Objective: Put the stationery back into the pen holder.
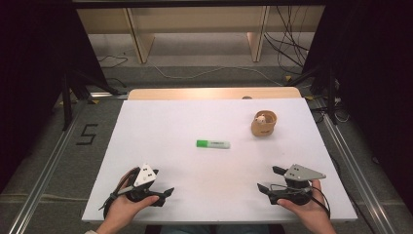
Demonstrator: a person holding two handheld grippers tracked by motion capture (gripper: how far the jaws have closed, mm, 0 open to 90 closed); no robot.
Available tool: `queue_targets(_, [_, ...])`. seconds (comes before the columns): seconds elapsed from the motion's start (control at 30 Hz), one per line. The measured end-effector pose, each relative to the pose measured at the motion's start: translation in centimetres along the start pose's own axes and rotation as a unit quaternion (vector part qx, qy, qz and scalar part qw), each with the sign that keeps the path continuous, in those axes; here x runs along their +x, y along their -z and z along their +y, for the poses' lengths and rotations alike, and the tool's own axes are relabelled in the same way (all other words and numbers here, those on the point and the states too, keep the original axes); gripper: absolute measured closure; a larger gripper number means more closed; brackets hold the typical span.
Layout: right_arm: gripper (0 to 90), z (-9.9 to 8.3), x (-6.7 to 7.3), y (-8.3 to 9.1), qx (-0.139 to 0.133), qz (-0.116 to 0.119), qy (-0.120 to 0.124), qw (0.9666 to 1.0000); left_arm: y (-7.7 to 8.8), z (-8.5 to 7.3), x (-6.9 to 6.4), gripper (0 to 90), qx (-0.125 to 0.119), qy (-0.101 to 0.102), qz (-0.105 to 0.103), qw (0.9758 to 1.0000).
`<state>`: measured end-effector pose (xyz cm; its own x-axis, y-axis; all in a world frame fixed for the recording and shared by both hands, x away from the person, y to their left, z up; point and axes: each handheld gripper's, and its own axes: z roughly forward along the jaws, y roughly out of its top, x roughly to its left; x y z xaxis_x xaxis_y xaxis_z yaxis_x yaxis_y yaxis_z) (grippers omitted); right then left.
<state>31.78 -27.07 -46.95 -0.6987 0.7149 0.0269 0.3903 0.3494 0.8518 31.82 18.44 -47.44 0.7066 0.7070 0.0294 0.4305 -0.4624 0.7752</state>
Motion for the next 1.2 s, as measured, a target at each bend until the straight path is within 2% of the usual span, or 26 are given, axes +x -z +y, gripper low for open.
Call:
queue_targets(0.1, [26.8, 0.5, 0.1, -0.6, 0.009, -0.005, -0.004, 0.9999, -0.1, 0.0, 0.0, 17.1, 0.000, 0.003, 0.000, 1.0000])
queue_targets(0.17, [35.2, 0.8, 0.2, -1.3, 0.017, 0.008, -0.007, 0.9998, -0.2, 0.0, -0.1, 17.4, 0.002, 0.002, 0.000, 1.0000])
queue_targets(0.3, [57.3, 1.8, 0.5, -3.0, 0.036, 0.029, 0.014, 0.9988, -0.2, 0.2, -0.2, 18.0, 0.003, 0.000, 0.001, 1.0000])
queue_targets(0.37, [62.6, 2.6, 0.4, -3.8, 0.052, 0.030, 0.027, 0.9978, -0.3, 0.2, -0.3, 18.0, 0.002, 0.001, 0.000, 1.0000])
queue_targets(0.4, [65.2, 3.0, 0.4, -4.3, 0.060, 0.036, 0.036, 0.9969, -0.3, 0.2, -0.3, 18.0, 0.002, 0.000, 0.000, 1.0000])
queue_targets(0.43, [66.9, 3.5, 0.4, -4.7, 0.065, 0.039, 0.059, 0.9954, -0.3, 0.2, -0.3, 18.1, 0.002, 0.001, 0.000, 1.0000])
queue_targets(0.5, [68.5, 4.4, 0.7, -5.6, 0.089, 0.036, 0.121, 0.9879, -0.4, 0.2, -0.4, 18.3, 0.004, 0.001, 0.000, 1.0000])
queue_targets(0.53, [69.6, 4.9, 0.8, -6.1, 0.092, 0.034, 0.139, 0.9854, -0.4, 0.2, -0.4, 18.3, 0.004, 0.003, 0.001, 1.0000])
queue_targets(0.57, [71.5, 5.2, 0.9, -6.6, 0.092, 0.034, 0.146, 0.9843, -0.5, 0.2, -0.4, 18.4, 0.005, 0.002, 0.001, 1.0000])
queue_targets(0.6, [73.4, 5.6, 0.9, -7.1, 0.099, 0.032, 0.146, 0.9838, -0.5, 0.2, -0.3, 18.4, 0.005, 0.003, 0.000, 1.0000])
queue_targets(0.63, [77.4, 5.9, 0.9, -7.6, 0.101, 0.027, 0.140, 0.9847, -0.5, 0.2, -0.3, 18.4, 0.005, 0.002, 0.000, 1.0000])
queue_targets(0.73, [87.8, 6.7, 0.3, -8.7, 0.094, 0.013, 0.090, 0.9914, -0.5, 0.3, -0.3, 18.4, 0.002, 0.004, 0.000, 1.0000])
queue_targets(0.77, [90.0, 6.9, 0.1, -9.1, 0.084, 0.010, 0.085, 0.9928, -0.6, 0.3, -0.3, 18.5, 0.004, 0.003, -0.001, 1.0000])
queue_targets(0.87, [90.0, 7.4, -0.4, -9.9, 0.084, 0.007, 0.075, 0.9936, -0.6, 0.3, -0.3, 18.4, 0.004, 0.004, -0.001, 1.0000])
queue_targets(0.97, [90.0, 8.3, -1.0, -11.6, 0.089, 0.006, 0.062, 0.9941, -0.7, 0.3, -0.3, 18.7, 0.005, 0.004, 0.001, 1.0000])
queue_targets(1.13, [90.0, 9.1, -1.8, -13.8, 0.093, -0.016, 0.053, 0.9941, -0.7, 0.4, -0.4, 18.8, 0.004, 0.004, 0.002, 1.0000])
queue_targets(1.2, [90.0, 9.4, -2.2, -14.6, 0.093, -0.020, 0.043, 0.9946, -0.7, 0.4, -0.4, 18.8, 0.006, 0.002, 0.001, 1.0000])
